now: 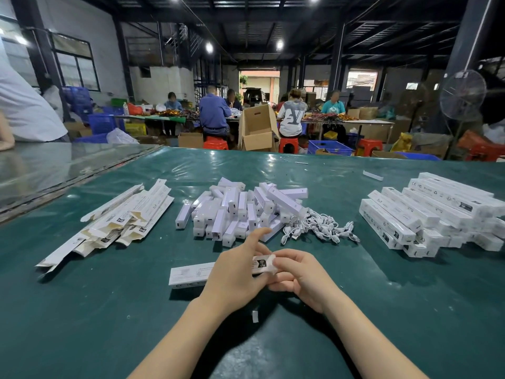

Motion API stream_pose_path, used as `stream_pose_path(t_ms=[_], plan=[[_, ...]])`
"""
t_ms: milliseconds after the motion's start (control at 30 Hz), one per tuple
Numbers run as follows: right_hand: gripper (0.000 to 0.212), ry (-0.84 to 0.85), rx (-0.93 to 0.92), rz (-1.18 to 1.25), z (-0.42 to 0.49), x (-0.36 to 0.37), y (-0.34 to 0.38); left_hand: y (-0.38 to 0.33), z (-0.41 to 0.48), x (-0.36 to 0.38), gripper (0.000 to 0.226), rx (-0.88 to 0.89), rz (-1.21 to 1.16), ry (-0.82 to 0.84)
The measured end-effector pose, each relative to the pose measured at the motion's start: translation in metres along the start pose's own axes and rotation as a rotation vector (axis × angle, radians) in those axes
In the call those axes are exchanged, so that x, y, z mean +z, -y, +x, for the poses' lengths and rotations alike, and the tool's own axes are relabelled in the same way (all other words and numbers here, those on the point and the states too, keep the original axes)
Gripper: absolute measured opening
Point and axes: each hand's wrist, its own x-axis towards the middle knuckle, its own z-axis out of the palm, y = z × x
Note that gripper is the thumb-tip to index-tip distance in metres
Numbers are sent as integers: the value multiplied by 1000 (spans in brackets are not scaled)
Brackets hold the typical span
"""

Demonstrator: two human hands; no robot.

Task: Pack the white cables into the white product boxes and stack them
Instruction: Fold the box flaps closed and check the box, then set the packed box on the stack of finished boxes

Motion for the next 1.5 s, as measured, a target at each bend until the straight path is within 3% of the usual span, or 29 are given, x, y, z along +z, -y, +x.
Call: stream_pose_path(t_ms=[133,300,467,600,800,1000,1200,1400,1500], plan=[[8,0,6,59,2,-3,-2,-3,0,-2,66,-5,2,-23],[17,73,-1,198,2,-12,-3,-12,0,-3,61,27,-24,-54],[62,196,10,268,0,-21,-4,-21,-2,-2,59,58,-90,-78],[84,327,20,270,-1,-24,-2,-25,-3,0,72,63,-106,-110],[67,507,31,318,-4,-28,0,-29,-4,3,78,81,-93,-113],[57,546,10,302,-2,-28,-1,-33,-6,4,59,92,-117,-134],[54,454,44,327,-1,-32,-4,-31,-6,5,61,106,-58,-92],[76,454,3,405,-1,-28,-5,-31,-6,7,64,124,-135,-106],[85,428,8,393,0,-22,-4,-22,-4,5,52,131,-151,-156]])
